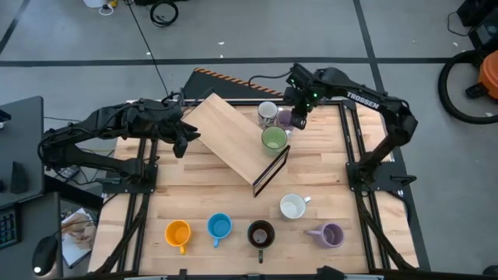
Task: Place coffee mugs
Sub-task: Put the top violet mug on the shelf
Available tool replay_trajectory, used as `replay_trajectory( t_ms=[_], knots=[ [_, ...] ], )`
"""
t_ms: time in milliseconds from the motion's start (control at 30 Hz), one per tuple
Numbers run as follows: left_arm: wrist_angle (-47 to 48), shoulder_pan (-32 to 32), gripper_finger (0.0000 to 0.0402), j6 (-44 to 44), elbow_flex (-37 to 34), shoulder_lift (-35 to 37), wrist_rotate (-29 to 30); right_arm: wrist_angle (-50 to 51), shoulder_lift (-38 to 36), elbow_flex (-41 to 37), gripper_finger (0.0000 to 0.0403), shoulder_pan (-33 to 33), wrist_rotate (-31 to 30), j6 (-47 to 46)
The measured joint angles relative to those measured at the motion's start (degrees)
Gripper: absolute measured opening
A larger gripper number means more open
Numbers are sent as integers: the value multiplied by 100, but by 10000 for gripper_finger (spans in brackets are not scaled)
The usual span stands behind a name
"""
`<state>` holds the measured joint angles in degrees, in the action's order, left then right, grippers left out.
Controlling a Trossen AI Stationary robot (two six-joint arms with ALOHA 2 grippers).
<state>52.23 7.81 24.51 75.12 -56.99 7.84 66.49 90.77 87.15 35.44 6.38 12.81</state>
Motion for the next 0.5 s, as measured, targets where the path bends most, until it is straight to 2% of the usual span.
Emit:
replay_trajectory(
  t_ms=[233,367,500],
  knots=[
    [-4,0,130,-3,1,-2,2,-534,-102,-717,112,32,-657,-1258],
    [-7,0,130,-2,1,0,2,-822,-97,-1131,119,174,-680,-1752],
    [-11,0,130,26,-1,-1,2,-1065,-97,-1408,145,415,-687,-2212]
  ],
)
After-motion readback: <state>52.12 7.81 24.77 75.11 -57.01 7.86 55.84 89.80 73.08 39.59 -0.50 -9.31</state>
